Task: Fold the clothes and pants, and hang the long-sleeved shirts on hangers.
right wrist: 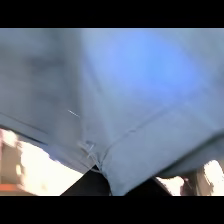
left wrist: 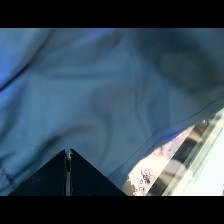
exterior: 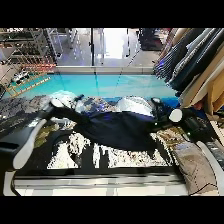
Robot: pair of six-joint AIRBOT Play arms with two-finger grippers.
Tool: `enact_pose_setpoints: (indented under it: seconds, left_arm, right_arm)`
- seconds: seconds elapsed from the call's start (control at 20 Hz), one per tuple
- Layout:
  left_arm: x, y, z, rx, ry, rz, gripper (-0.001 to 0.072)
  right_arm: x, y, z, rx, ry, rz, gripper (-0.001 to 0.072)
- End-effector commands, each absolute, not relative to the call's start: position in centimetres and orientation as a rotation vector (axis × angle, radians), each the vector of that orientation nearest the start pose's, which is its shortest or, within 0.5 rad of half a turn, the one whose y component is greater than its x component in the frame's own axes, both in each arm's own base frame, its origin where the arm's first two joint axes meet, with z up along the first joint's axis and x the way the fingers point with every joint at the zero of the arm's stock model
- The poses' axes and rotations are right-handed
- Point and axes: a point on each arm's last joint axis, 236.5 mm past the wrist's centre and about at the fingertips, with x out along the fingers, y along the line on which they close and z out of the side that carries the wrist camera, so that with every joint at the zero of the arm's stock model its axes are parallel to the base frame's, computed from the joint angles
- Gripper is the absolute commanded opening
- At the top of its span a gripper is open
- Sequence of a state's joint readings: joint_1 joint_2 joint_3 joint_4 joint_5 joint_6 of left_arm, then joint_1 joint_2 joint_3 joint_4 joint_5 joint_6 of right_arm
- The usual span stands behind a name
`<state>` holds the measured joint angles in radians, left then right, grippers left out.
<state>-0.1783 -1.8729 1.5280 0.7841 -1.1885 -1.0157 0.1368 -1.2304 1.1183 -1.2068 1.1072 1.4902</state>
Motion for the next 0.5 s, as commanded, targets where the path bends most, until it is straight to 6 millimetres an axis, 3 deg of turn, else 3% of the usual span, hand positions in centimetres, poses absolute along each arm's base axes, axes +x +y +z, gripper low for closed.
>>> enact_pose_setpoints:
  seconds: [0.0,0.05,0.1,0.15,0.25,0.35,0.45]
  left_arm:
    - [42.8,-25.9,-9.7,-0.214,1.375,-0.845,0.0007]
    - [42.9,-26.0,-9.5,-0.214,1.369,-0.845,0.0007]
    - [43.1,-25.7,-8.8,-0.219,1.357,-0.844,0.0007]
    - [43.5,-25.1,-7.4,-0.231,1.339,-0.835,0.0007]
    - [44.6,-22.7,-2.1,-0.247,1.25,-0.815,0.0006]
    - [44.9,-18.5,3.3,-0.261,1.175,-0.765,0.0007]
    - [45.4,-13.7,6.5,-0.264,1.115,-0.682,0.0008]
  right_arm:
    - [41.4,19.1,11.9,0.243,0.907,0.466,0.0009]
    - [42.7,22.5,13.7,0.251,0.824,0.519,0.0009]
    - [43.5,25.7,14.3,0.238,0.788,0.567,0.0009]
    - [43.7,28.6,13.3,0.225,0.809,0.611,0.0009]
    - [43.2,33.2,8.7,0.181,0.918,0.669,0.001]
    - [42.0,36.2,2.5,0.135,1.04,0.692,0.0011]
    - [40.0,38.3,-2.8,0.137,1.167,0.71,0.0013]
